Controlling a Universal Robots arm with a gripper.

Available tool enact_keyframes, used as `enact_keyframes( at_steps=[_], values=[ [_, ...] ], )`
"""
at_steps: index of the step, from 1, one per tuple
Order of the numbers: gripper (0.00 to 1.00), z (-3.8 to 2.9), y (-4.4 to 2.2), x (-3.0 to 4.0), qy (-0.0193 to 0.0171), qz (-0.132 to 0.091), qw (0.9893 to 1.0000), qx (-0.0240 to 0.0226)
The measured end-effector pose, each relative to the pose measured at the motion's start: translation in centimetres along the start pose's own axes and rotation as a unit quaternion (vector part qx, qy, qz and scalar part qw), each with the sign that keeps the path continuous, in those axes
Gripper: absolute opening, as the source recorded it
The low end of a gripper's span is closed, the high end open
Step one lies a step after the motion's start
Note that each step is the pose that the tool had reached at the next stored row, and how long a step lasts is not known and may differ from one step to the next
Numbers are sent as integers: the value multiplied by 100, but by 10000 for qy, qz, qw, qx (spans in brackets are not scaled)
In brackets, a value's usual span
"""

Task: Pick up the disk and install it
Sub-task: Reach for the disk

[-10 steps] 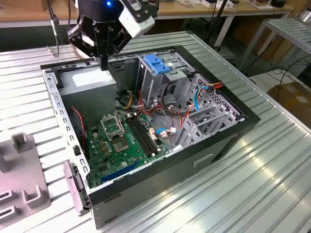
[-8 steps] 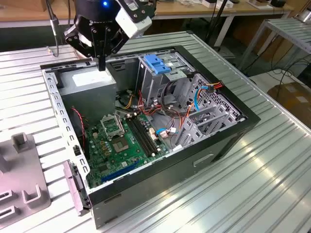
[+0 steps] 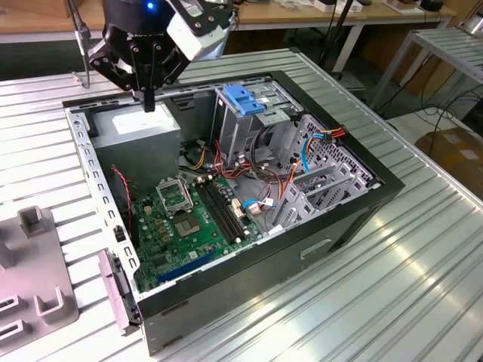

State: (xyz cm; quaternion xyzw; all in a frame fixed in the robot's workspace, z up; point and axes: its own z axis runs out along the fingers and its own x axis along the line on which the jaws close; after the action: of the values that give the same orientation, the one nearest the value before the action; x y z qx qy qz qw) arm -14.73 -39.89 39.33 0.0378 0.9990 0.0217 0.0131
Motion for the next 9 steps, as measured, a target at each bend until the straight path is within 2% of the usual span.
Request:
enact_keyframes(
  at_steps=[3,5,9],
  values=[
    [10,-3,-8,101,0,1,10000,0],
    [10,-5,-15,197,0,1,10000,0],
    [10,-9,-23,311,0,0,10000,0]
  ],
)
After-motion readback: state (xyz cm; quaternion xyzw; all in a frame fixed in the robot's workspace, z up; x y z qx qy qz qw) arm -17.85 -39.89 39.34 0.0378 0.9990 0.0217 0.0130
